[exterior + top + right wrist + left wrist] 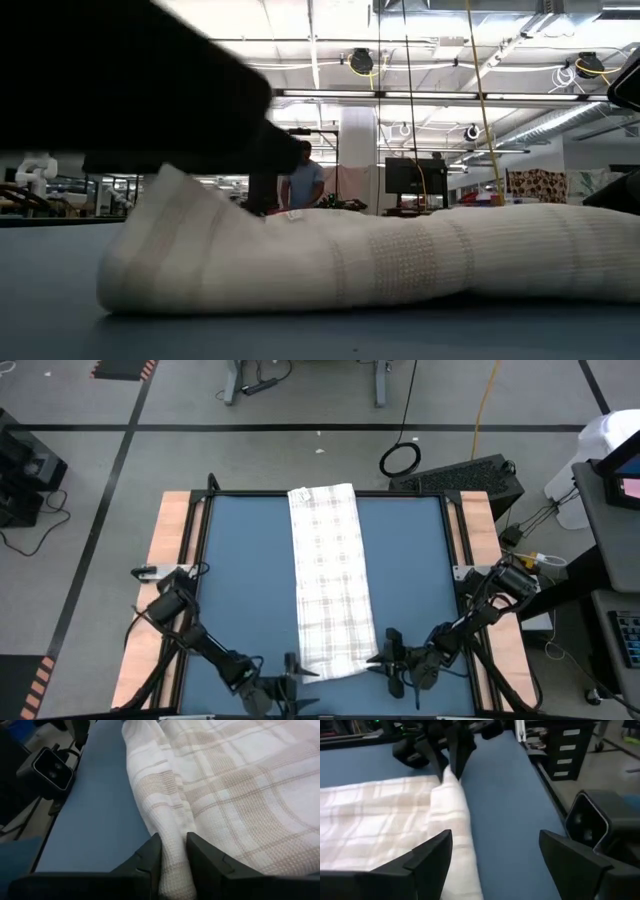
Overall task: Roll towel into tight, uniform cylinder
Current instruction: Roll the white towel
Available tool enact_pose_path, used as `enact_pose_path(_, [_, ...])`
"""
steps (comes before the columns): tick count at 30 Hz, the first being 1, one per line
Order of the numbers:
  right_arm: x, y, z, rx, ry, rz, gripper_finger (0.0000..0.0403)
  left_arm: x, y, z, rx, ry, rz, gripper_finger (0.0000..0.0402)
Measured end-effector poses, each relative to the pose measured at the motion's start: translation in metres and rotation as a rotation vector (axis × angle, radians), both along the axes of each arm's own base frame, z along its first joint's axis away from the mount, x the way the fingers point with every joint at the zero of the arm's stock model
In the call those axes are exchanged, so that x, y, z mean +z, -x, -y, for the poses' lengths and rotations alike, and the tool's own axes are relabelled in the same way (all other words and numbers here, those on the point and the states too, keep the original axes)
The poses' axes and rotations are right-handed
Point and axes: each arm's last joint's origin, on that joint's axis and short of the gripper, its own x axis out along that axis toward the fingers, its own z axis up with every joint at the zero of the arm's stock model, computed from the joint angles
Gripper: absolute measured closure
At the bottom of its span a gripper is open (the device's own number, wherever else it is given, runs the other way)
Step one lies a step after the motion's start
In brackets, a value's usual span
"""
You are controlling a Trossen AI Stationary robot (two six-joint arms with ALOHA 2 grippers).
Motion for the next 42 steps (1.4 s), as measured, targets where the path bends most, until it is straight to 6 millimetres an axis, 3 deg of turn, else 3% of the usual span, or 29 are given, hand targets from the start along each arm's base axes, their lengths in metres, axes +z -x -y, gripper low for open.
enact_pose_path(6, [0.000, 0.000, 0.000, -0.001, -0.008, 0.003, 0.0321, -0.014, -0.001, -0.005, 0.091, -0.034, -0.066, 0.0100])
enact_pose_path(17, [0.001, -0.003, 0.002, -0.015, -0.021, 0.009, 0.0321, -0.022, -0.001, -0.012, 0.124, 0.063, -0.167, 0.0109])
enact_pose_path(22, [0.002, -0.003, 0.001, -0.014, -0.029, 0.015, 0.0321, -0.024, -0.005, -0.020, 0.178, 0.101, -0.193, 0.0165])
enact_pose_path(29, [0.007, -0.004, 0.000, 0.010, -0.020, 0.042, 0.0321, -0.029, -0.005, -0.028, 0.246, 0.156, -0.254, 0.0307])
enact_pose_path(33, [0.018, 0.004, -0.003, 0.124, 0.082, 0.044, 0.0305, -0.029, -0.005, -0.029, 0.274, 0.247, -0.264, 0.0381])
enact_pose_path(42, [0.043, 0.020, -0.018, 0.296, 0.384, 0.200, 0.0214, -0.006, -0.006, -0.029, 0.291, 0.495, -0.294, 0.0355])
